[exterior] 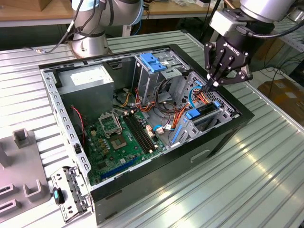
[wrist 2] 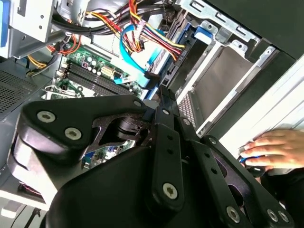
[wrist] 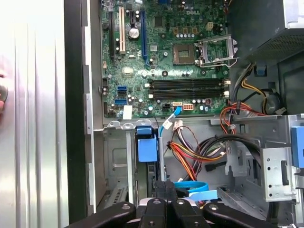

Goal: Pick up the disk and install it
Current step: 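Insert the second disk wire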

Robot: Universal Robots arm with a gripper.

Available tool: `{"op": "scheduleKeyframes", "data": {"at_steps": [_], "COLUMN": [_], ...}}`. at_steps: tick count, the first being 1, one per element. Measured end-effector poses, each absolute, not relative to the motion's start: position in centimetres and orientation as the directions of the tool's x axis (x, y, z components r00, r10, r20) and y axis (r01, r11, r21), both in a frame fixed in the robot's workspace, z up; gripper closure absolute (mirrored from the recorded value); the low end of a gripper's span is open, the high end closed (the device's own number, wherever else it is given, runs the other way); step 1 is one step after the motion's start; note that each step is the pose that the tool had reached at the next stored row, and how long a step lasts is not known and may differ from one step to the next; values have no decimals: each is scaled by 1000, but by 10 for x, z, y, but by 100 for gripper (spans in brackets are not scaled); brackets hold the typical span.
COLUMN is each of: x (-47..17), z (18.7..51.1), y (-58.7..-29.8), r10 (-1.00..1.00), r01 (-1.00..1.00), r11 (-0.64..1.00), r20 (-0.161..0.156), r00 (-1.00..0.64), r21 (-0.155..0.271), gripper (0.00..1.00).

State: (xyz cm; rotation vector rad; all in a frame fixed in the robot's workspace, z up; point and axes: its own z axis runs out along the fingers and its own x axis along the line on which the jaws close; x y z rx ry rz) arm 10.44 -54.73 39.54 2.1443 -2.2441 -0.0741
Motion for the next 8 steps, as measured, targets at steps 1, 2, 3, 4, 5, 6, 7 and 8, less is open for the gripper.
{"op": "scheduleKeyframes", "data": {"at_steps": [1, 2, 3, 4, 5, 6, 7, 8], "x": [104, 104, 104, 104, 104, 104, 104, 104], "z": [395, 396, 396, 396, 396, 396, 396, 396], "y": [-544, -541, -535, -532, -528, -526, -526, -525], "r10": [-999, -999, -999, -998, -998, -998, -997, -997], "r01": [-997, -997, -997, -997, -997, -997, -997, -997], "r11": [45, 46, 47, 47, 48, 48, 48, 49], "r20": [-1, 7, 23, 31, 44, 53, 57, 59], "r00": [-45, -45, -45, -45, -45, -45, -45, -45], "r21": [60, 59, 59, 58, 58, 57, 57, 57], "gripper": [89, 89, 89, 89, 89, 89, 89, 89]}}
